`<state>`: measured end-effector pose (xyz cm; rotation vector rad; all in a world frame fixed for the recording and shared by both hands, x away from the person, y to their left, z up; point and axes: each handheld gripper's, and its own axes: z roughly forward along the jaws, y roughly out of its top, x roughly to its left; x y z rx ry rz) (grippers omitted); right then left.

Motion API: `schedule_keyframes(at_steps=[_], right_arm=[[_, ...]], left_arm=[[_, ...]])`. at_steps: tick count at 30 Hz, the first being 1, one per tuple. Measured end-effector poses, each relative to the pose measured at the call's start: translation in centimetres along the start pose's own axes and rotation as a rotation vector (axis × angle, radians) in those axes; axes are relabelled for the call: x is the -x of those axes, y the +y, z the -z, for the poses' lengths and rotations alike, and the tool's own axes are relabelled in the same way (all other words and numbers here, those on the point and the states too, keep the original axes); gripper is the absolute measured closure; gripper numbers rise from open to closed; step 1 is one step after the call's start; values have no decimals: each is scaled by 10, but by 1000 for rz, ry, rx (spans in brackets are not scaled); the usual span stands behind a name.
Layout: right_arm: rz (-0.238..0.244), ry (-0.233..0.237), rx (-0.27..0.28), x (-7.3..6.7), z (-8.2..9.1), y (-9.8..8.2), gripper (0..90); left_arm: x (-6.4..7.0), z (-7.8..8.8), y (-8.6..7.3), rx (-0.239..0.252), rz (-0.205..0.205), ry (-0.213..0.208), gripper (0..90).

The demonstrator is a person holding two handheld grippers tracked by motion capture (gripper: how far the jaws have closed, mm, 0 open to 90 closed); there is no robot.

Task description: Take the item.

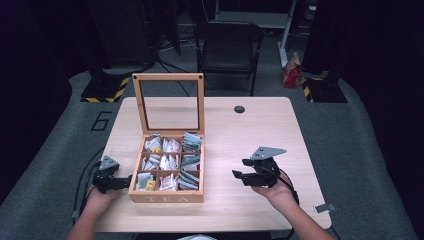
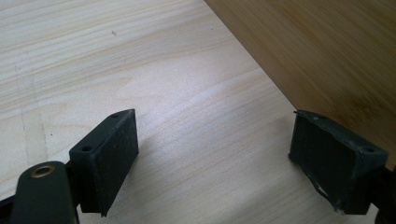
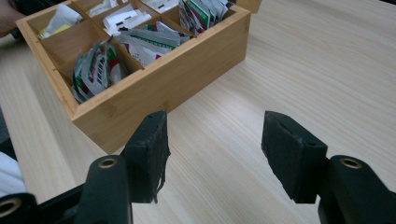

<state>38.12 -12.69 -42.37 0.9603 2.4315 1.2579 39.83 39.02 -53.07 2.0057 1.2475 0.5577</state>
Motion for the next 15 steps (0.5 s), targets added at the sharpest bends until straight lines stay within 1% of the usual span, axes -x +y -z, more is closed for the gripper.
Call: schedule_keyframes(at_steps=[1,5,6,7,15], right_arm=[[12,9,4,0,0,2,406],[14,17,2,-3,-1,7,407],[24,19,-1,-4,-1,10,408],[18,21,-2,-5,-1,11,408],[47,44,-5,-13,-6,24,408]], left_arm=[[0,0,0,1,-4,3,151],[0,0,0,2,0,0,151],[0,0,0,2,0,0,150],[0,0,0,2,2,-1,150],[0,0,0,2,1,-1,150]])
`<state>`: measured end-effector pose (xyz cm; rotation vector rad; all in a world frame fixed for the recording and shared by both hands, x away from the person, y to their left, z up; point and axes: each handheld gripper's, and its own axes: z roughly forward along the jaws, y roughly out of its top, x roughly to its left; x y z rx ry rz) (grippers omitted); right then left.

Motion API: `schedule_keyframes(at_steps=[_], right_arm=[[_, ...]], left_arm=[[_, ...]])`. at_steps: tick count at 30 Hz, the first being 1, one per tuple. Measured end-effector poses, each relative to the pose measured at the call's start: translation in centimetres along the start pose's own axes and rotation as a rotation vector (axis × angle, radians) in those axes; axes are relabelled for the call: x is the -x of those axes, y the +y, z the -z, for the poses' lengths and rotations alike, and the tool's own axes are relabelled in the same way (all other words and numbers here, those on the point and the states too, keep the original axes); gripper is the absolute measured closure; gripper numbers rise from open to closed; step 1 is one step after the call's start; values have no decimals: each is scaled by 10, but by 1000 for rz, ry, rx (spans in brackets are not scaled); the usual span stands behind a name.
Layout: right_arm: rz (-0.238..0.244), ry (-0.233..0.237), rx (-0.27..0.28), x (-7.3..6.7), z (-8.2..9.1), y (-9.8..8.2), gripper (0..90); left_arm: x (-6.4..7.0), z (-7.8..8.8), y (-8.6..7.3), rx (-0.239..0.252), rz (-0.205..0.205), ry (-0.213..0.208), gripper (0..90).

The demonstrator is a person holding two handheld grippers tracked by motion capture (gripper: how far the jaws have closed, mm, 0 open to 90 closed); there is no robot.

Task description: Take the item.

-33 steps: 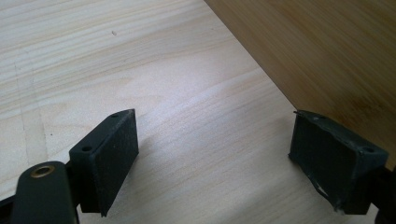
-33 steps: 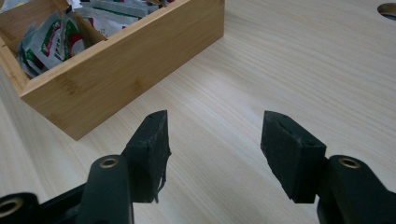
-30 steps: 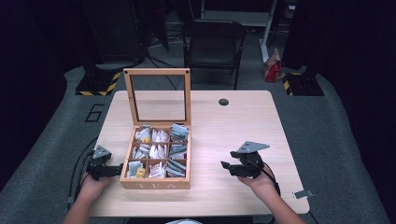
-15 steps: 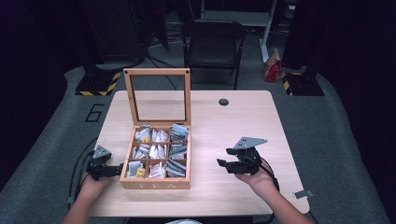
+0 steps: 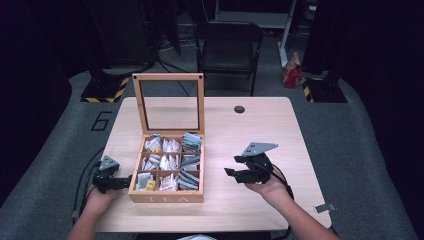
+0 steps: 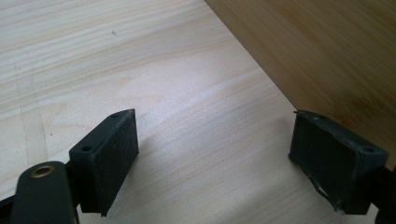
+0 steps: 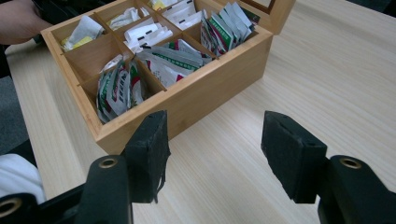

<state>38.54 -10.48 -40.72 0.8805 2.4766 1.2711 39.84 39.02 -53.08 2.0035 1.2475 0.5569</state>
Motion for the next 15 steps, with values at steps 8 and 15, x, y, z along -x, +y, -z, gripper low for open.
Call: schedule_keyframes(at_steps=[8,15], right_arm=[[19,20,9,-6,-6,13,410],[22,35,15,-11,-11,22,409]], left_arm=[[0,0,0,1,0,1,151],[0,0,0,1,-1,1,150]])
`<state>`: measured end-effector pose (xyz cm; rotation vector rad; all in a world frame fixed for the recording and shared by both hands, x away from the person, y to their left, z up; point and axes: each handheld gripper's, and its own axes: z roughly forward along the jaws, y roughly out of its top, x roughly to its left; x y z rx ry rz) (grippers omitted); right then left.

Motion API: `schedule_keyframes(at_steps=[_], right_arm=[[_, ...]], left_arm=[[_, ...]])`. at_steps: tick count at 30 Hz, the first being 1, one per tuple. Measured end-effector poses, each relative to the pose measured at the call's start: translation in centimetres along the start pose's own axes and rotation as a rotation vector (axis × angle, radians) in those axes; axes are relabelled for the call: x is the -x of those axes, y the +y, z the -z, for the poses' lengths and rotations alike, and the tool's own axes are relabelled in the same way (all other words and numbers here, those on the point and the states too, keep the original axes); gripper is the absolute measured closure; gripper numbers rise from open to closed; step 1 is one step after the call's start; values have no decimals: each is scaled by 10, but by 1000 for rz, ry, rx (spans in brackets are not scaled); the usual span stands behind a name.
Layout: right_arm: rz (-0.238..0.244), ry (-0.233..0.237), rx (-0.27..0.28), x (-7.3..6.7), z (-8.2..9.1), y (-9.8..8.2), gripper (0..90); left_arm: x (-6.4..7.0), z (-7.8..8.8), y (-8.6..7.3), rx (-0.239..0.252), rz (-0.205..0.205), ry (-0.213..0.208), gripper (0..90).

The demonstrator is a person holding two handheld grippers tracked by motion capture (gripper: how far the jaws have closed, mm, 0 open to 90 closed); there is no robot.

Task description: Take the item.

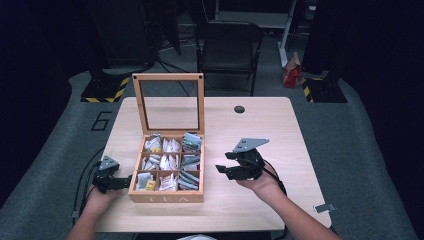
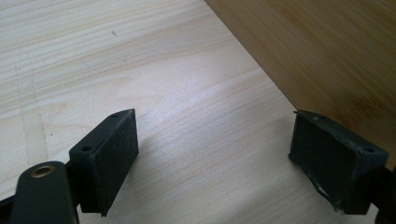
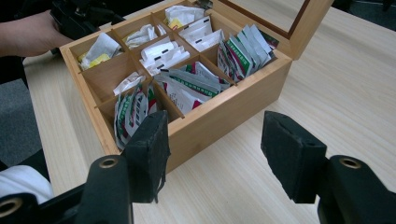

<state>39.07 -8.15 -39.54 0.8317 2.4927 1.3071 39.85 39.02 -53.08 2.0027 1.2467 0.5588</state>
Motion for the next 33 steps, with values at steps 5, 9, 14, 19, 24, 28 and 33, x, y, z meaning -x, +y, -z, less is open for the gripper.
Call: schedule_keyframes(at_steps=[5,9,14,19,24,28,33], right_arm=[[12,5,4,-3,-4,7,407],[19,5,9,-4,-5,11,407],[26,10,8,-6,-10,16,409],[33,8,5,-6,-14,19,414],[40,11,6,-8,-19,21,434],[44,18,2,-10,-23,22,457],[56,24,-1,-13,-28,23,482]], left_arm=[[0,0,0,0,0,0,151],[0,0,0,0,0,0,151],[0,0,0,0,0,0,151],[0,0,0,0,0,0,151],[0,0,0,-1,-1,0,150],[0,0,0,-1,-1,0,151],[0,0,0,0,0,0,151]])
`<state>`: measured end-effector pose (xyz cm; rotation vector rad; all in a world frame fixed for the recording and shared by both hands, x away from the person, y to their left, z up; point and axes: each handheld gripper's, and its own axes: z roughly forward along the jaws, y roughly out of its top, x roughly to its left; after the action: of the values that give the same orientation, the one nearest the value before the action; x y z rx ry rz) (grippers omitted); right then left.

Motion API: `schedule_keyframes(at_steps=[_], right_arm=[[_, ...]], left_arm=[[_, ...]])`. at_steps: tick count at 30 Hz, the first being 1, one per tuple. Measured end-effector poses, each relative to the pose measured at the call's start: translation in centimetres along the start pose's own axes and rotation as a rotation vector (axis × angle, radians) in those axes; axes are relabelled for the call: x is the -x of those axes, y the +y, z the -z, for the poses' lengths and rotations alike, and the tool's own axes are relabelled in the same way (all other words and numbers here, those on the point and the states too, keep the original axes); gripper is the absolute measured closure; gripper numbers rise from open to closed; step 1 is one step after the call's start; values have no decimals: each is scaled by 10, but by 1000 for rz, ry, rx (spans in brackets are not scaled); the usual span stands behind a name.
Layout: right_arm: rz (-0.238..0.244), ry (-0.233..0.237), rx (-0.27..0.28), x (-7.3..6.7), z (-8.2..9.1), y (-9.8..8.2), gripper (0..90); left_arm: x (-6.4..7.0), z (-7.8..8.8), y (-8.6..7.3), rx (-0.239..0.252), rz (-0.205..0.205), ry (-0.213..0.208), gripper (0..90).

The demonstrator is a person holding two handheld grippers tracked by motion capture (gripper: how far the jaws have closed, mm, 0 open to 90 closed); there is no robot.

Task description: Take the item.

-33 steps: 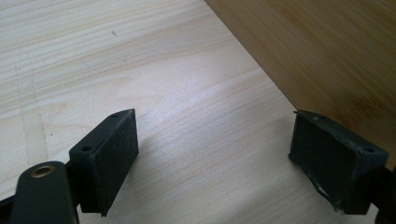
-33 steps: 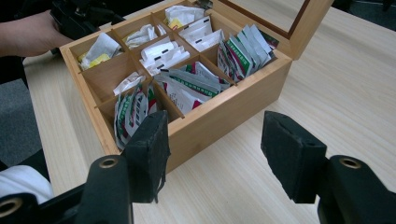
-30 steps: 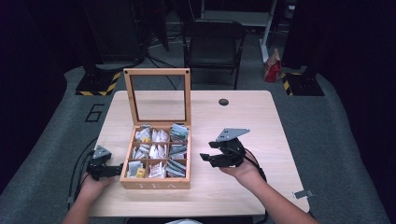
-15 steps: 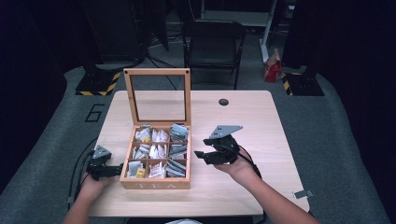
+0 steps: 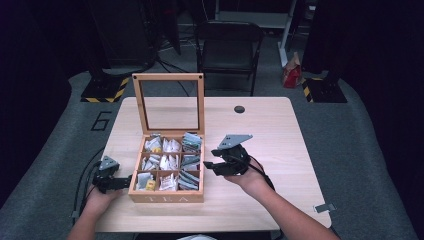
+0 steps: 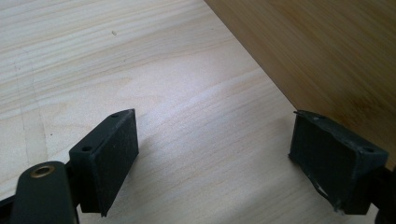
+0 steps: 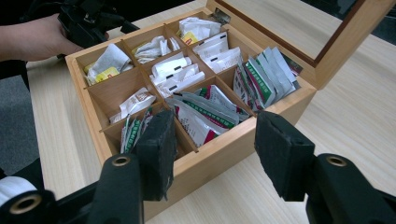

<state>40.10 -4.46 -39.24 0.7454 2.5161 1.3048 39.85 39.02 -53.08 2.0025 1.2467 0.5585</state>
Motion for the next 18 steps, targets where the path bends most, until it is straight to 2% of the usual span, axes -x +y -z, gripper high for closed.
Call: schedule_keyframes(at_steps=[15,16,17,18], right_arm=[[22,32,-18,-6,-19,0,569],[37,35,-22,-6,-20,0,570],[27,34,-21,-7,-22,-1,573],[39,38,-28,-7,-23,-1,577]], left_arm=[[0,0,0,0,1,0,150],[0,0,0,0,0,0,150],[0,0,0,0,0,0,150],[0,0,0,0,1,0,150]])
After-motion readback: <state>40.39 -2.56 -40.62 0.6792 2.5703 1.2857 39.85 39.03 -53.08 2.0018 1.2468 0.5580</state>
